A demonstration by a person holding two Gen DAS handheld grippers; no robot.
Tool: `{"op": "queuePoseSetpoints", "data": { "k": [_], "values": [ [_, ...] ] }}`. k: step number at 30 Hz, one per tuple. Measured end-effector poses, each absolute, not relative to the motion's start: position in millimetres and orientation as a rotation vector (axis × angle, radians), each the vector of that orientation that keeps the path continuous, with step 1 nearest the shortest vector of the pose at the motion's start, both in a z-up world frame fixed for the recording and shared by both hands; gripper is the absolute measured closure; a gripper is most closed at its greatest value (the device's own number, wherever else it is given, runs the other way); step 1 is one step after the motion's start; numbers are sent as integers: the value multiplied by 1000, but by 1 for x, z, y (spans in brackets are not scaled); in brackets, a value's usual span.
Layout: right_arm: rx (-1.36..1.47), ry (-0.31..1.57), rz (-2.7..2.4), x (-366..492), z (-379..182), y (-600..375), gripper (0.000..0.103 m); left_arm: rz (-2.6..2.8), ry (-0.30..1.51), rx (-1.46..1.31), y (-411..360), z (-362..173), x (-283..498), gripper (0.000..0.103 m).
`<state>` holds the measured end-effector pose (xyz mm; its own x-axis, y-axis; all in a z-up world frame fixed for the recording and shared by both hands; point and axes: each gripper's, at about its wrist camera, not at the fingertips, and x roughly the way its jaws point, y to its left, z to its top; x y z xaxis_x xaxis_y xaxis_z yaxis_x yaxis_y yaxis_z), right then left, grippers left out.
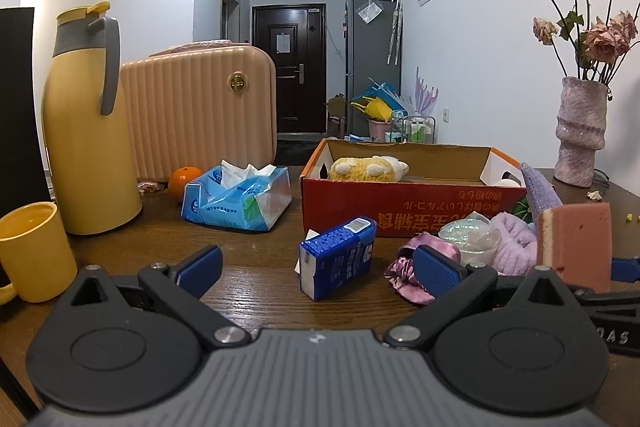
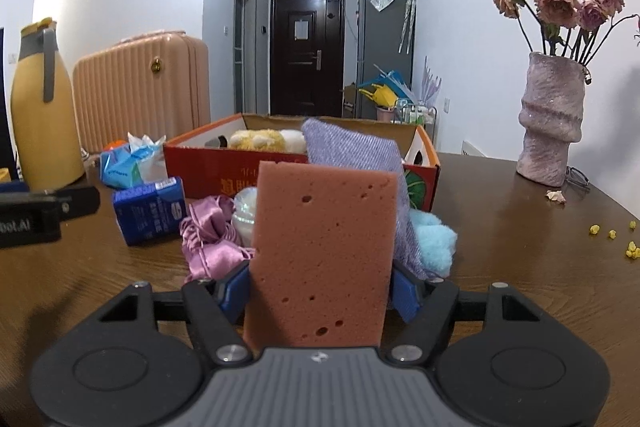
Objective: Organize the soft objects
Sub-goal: 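Grasp the pink satin scrunchie with the left gripper while the right gripper holds the sponge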
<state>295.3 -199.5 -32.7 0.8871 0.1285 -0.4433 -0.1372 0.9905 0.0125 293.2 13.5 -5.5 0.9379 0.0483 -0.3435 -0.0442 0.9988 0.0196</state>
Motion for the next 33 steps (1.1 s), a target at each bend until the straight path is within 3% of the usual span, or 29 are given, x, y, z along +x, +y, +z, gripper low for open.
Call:
{"op": "queuePoseSetpoints", "data": {
  "k": [13, 33],
  "values": [
    [-16, 263, 124, 277, -13, -228, 33, 62, 370, 48, 7, -14, 299, 0],
    [20, 246, -2, 301, -18, -312, 33, 4, 417, 10, -46, -18, 319, 0]
  ]
}}
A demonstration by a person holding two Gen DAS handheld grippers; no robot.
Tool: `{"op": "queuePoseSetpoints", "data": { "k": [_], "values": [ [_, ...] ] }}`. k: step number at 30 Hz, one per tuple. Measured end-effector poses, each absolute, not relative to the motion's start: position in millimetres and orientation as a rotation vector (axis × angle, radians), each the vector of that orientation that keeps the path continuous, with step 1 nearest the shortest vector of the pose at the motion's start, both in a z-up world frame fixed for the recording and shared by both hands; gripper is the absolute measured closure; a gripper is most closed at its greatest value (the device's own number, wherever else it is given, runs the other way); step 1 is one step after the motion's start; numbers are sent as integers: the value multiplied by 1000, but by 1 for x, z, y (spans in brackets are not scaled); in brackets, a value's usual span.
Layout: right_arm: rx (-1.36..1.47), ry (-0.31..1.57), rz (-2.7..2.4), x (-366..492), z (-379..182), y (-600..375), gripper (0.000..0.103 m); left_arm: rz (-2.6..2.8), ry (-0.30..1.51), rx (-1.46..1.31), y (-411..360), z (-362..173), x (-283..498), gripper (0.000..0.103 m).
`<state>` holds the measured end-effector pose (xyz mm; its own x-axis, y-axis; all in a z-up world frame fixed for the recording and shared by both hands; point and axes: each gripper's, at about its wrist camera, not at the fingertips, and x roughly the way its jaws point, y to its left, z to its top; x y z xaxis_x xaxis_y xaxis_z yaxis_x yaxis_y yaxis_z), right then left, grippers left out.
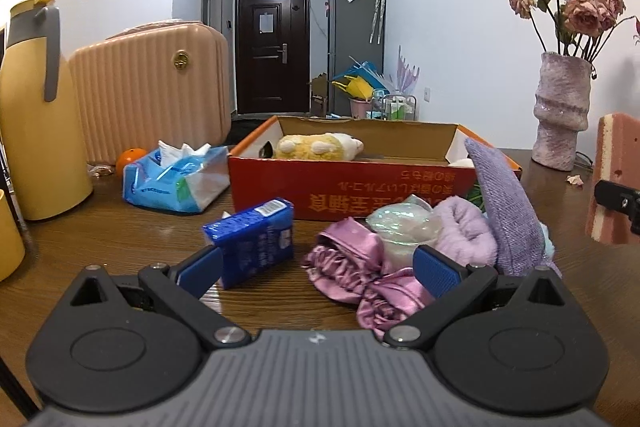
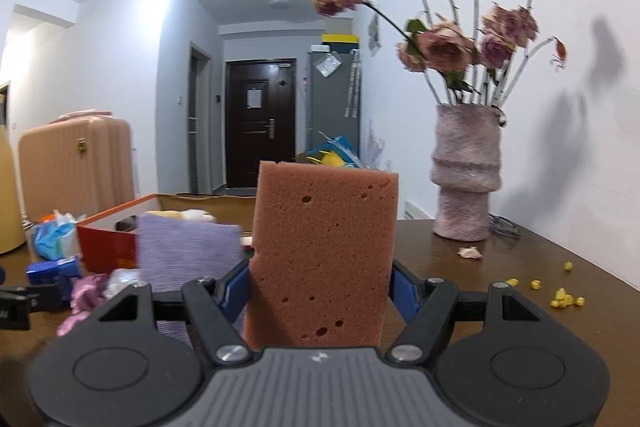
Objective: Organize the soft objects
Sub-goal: 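Grasp the pink satin scrunchie with the left gripper while the right gripper holds the sponge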
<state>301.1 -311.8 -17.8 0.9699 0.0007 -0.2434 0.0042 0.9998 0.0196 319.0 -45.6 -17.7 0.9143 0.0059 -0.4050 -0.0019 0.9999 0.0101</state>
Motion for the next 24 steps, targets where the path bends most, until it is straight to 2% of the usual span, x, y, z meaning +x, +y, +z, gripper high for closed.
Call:
{"op": "queuePoseSetpoints", "data": {
  "k": [24],
  "values": [
    [38, 294, -45, 312, -23, -335, 32, 100, 607, -34, -87, -38, 375, 0]
  ]
}}
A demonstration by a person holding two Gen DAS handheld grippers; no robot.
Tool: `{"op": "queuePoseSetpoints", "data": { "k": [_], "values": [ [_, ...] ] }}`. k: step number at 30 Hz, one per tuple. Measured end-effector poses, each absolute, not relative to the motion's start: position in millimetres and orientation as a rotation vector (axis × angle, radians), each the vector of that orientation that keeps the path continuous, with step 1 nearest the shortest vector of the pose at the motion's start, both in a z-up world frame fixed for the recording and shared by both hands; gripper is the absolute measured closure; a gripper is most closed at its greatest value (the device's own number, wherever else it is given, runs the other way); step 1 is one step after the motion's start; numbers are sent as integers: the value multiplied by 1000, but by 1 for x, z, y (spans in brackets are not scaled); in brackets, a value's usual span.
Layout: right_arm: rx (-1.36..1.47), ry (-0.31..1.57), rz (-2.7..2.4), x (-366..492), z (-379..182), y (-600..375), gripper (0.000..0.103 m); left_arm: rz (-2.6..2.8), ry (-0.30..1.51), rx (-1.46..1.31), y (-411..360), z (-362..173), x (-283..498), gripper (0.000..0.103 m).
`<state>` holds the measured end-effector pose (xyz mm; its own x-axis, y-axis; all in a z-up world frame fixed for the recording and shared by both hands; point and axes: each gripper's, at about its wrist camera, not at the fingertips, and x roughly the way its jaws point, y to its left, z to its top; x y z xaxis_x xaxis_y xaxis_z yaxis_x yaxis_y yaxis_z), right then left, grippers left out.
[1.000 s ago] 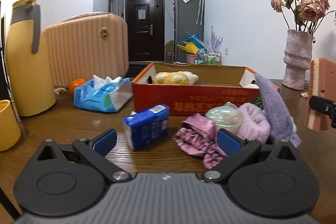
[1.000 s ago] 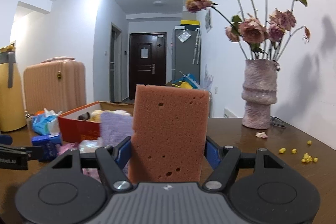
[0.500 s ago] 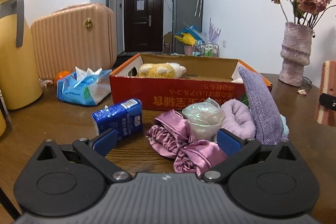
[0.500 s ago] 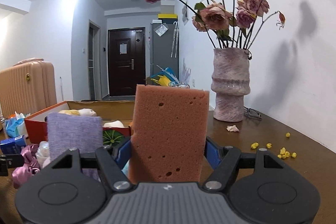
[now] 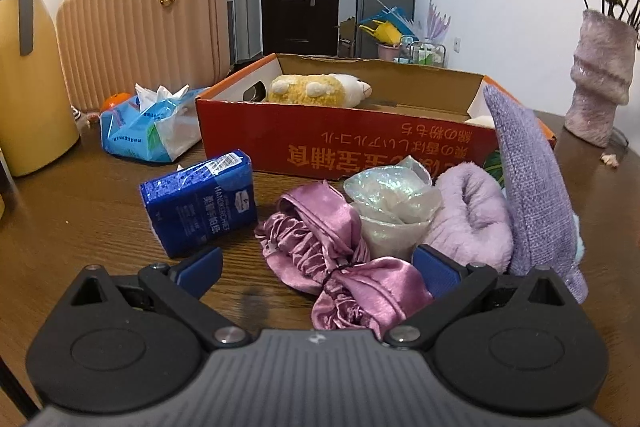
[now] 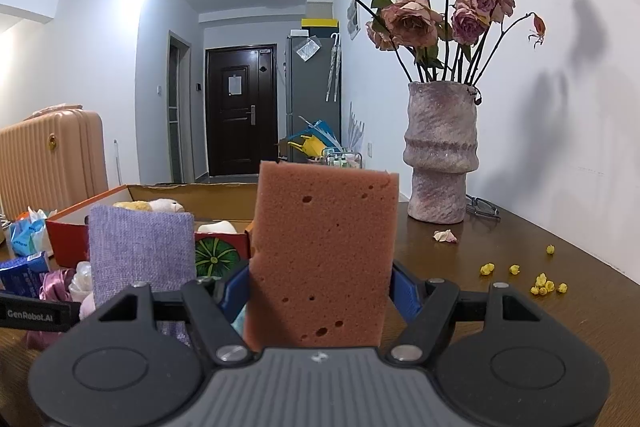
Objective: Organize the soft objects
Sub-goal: 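Grasp the pink satin scrunchie with the left gripper while the right gripper holds the sponge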
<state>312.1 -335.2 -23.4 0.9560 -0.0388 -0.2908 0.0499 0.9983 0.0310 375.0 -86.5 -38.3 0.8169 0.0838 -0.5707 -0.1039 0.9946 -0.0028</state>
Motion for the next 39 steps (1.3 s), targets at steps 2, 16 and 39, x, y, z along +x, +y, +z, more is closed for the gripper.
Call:
{"op": "queuePoseSetpoints", "data": {
  "k": [2, 16, 39],
  "values": [
    [38, 295, -45, 312, -23, -335, 32, 105, 606, -13, -88, -40, 375, 0],
    [42, 298, -36, 311, -24, -335, 32, 39, 708, -118, -68, -46, 382, 1],
    [41, 301, -38, 311, -24, -335, 32, -80, 639, -119, -71, -33, 357, 76]
  ]
}}
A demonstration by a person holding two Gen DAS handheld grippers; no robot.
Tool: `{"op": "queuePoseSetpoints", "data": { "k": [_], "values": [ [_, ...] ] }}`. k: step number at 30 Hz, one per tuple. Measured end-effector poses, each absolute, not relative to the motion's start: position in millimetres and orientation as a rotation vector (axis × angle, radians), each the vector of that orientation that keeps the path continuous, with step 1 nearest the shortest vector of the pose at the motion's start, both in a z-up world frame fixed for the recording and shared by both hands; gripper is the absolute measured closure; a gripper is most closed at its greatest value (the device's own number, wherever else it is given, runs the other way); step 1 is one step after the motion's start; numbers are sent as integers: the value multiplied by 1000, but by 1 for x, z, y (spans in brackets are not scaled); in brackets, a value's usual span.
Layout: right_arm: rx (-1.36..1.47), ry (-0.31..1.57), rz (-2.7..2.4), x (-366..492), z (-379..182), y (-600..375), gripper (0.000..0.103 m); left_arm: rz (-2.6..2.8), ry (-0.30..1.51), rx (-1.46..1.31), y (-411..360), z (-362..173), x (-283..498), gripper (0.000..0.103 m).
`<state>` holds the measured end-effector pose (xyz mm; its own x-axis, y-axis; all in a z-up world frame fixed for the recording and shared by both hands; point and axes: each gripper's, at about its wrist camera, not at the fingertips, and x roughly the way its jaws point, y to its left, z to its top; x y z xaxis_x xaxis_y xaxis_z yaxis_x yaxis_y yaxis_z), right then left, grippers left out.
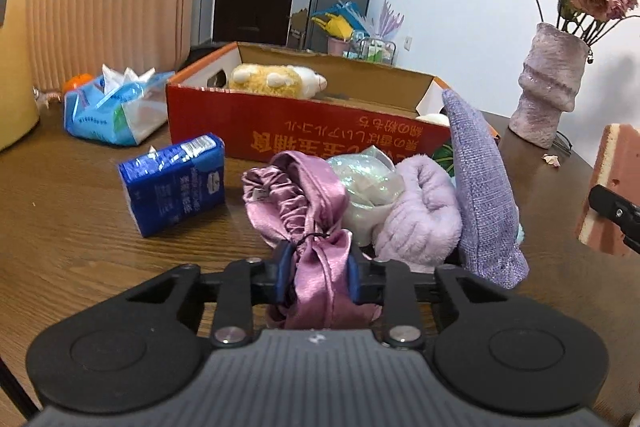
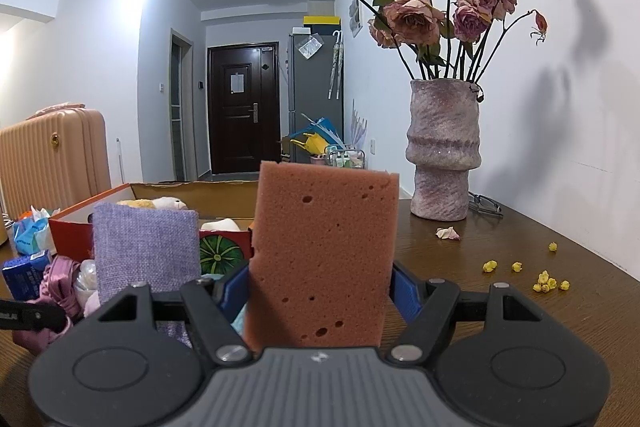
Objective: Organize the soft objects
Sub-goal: 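Grasp the pink satin scrunchie with the left gripper while the right gripper holds the sponge, then carry the scrunchie and pink sponge over the cardboard box with both grippers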
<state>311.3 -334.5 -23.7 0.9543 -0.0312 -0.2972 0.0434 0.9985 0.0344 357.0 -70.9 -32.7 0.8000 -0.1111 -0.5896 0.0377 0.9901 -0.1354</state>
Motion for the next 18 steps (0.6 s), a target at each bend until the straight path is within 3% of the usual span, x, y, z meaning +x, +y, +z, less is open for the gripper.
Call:
{"op": "queuePoseSetpoints", "data": {
  "k": [18],
  "values": [
    [-7, 247, -30, 308, -21, -323, 32, -50, 405, 8, -79, -5, 322, 77]
  ]
}}
